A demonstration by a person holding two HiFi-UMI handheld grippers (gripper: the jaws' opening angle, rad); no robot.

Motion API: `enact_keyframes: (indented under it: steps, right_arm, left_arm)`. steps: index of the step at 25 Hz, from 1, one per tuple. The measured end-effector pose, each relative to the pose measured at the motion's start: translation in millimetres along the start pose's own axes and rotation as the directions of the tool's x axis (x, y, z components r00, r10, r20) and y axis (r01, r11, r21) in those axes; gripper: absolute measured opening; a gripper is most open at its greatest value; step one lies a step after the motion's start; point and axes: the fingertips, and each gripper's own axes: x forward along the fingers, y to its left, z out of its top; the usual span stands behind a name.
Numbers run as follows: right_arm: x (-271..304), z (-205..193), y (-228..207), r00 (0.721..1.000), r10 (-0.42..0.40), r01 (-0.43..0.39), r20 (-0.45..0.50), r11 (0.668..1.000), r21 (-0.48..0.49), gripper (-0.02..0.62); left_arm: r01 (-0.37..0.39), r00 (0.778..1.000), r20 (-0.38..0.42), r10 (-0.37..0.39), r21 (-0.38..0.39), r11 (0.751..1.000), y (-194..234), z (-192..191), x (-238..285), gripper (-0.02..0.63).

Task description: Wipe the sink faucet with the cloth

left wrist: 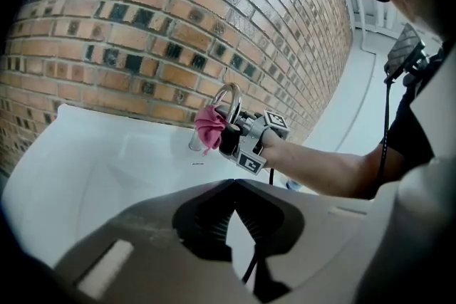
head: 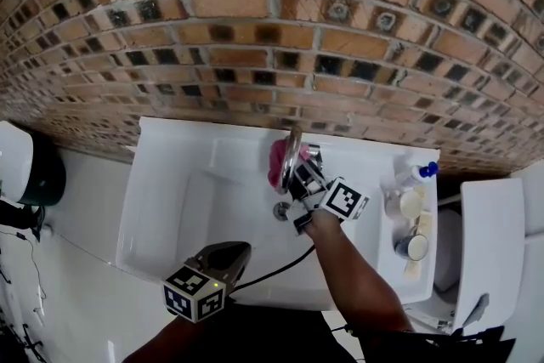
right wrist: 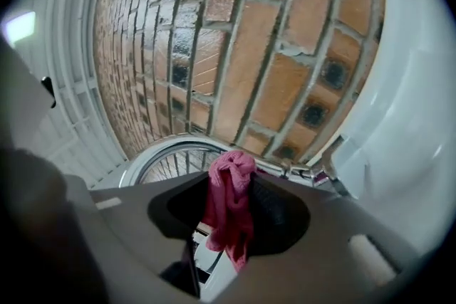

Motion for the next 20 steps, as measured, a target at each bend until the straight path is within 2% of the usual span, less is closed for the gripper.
enact_keyframes:
  steps: [3, 5, 8, 12, 14, 18, 20]
  right_arm:
    - [-5, 6, 3, 0.999, -0.036, 0.032, -0.040, 0.996, -0.080, 0.156]
    - [-7, 12, 14, 0.999, -0.003, -0.003, -0.050, 0.993, -0.117, 0.156]
    - [-6, 18, 31, 0.992, 0.043, -0.074, -0.120, 0.961, -0.267, 0.156]
    - [-8, 21, 48, 0.969, 0.060, -0.166, -0.241, 0.878, -0.449, 0.155]
    - [-12, 23, 53, 0.955, 0.049, -0.206, -0.292, 0.819, -0.536, 0.155]
    - [-19, 21, 63, 0.927, 0.025, -0.291, -0.375, 0.678, -0.675, 0.155]
    - [-21, 18, 65, 0.914, 0.021, -0.325, -0.405, 0.634, -0.702, 0.155]
  left_arm:
    - [-0.006, 1.000, -0.001, 0.006, 0.006, 1.000, -8, 0, 3, 0.005]
    - [-0.012, 1.000, -0.001, 0.012, 0.008, 1.000, -12, 0, 4, 0.005]
    - [-0.026, 1.000, 0.006, 0.026, 0.008, 1.000, -20, 0, 6, 0.005]
    - [-0.050, 0.998, 0.029, 0.049, 0.011, 0.999, -31, 3, 8, 0.005]
    - [-0.062, 0.997, 0.040, 0.062, 0.008, 0.998, -35, 4, 10, 0.005]
    - [-0.084, 0.995, 0.057, 0.085, -0.009, 0.996, -46, 1, 11, 0.005]
    - [-0.100, 0.993, 0.065, 0.100, -0.016, 0.995, -51, -1, 10, 0.005]
